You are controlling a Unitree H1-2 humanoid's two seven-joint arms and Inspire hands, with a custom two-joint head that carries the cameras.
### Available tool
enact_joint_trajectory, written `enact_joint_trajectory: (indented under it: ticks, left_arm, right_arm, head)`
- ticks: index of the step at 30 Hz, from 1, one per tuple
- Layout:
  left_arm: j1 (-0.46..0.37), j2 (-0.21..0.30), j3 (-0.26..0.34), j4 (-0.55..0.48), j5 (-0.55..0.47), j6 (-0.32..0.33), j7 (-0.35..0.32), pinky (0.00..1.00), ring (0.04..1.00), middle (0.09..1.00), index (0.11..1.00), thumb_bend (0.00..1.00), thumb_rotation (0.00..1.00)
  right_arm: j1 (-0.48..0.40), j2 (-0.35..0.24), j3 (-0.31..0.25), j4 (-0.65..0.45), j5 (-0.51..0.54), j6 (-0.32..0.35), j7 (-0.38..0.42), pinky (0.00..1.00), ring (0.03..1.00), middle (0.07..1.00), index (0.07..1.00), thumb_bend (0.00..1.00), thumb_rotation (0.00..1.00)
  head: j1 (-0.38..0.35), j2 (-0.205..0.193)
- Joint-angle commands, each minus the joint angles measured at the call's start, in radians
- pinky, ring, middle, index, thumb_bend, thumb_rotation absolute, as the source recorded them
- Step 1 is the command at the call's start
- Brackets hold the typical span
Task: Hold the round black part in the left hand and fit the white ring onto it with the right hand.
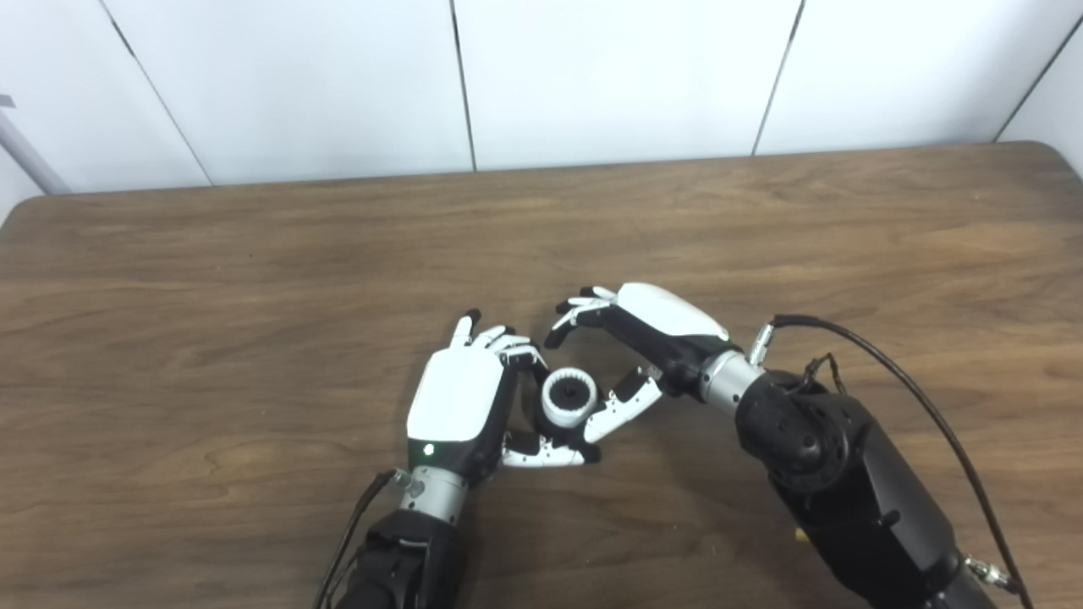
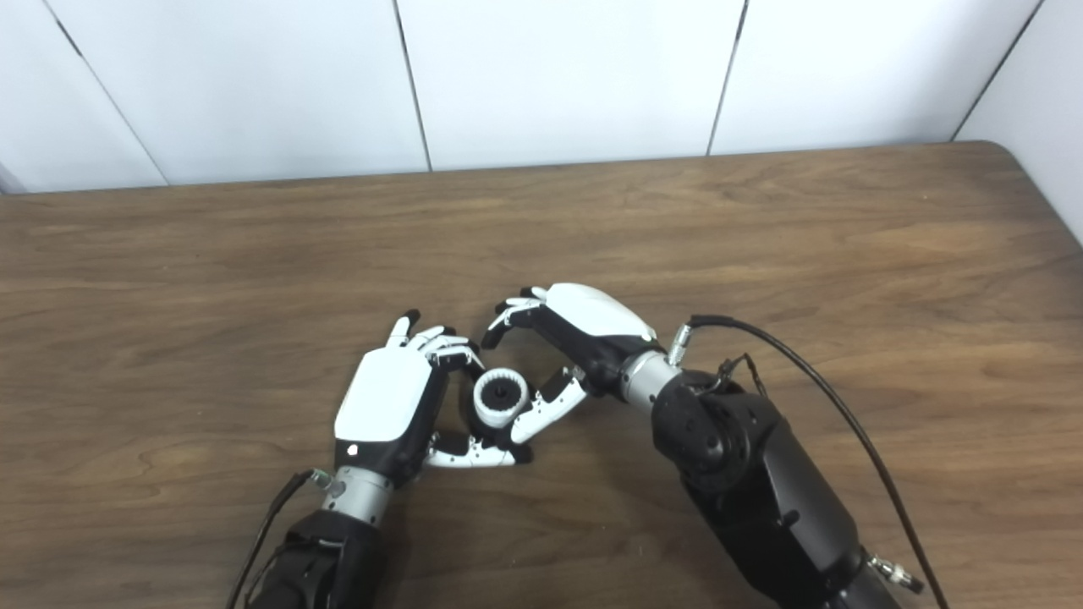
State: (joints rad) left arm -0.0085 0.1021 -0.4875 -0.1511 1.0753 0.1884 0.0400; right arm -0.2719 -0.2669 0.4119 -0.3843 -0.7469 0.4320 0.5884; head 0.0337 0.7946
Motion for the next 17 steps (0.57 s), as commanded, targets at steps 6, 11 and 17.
enact_joint_trajectory:
  ticks: [6, 11, 17]
  left_arm:
    - [-0.003, 0.001, -0.011, 0.02, 0.009, -0.005, -0.019, 1.0, 0.847, 0.742, 0.484, 0.52, 0.06]
    - [-0.003, 0.006, -0.003, 0.019, -0.004, -0.01, -0.016, 1.0, 0.85, 0.742, 0.484, 0.52, 0.06]
    - [-0.005, 0.017, 0.005, 0.012, -0.004, -0.005, -0.029, 1.0, 0.853, 0.745, 0.488, 0.52, 0.07]
  right_arm:
    - [-0.025, -0.011, -0.044, -0.057, 0.017, -0.008, -0.011, 0.98, 0.99, 0.925, 0.743, 1.0, 0.29]
    - [-0.026, -0.042, -0.069, -0.085, 0.01, -0.011, -0.004, 0.94, 0.959, 0.906, 0.733, 1.0, 0.29]
    - [-0.025, -0.07, -0.101, -0.112, 0.021, 0.008, 0.004, 0.92, 0.946, 0.9, 0.734, 1.0, 0.29]
  head:
    - [-0.006, 0.0]
    - [-0.014, 0.001]
    - [-0.02, -0.002]
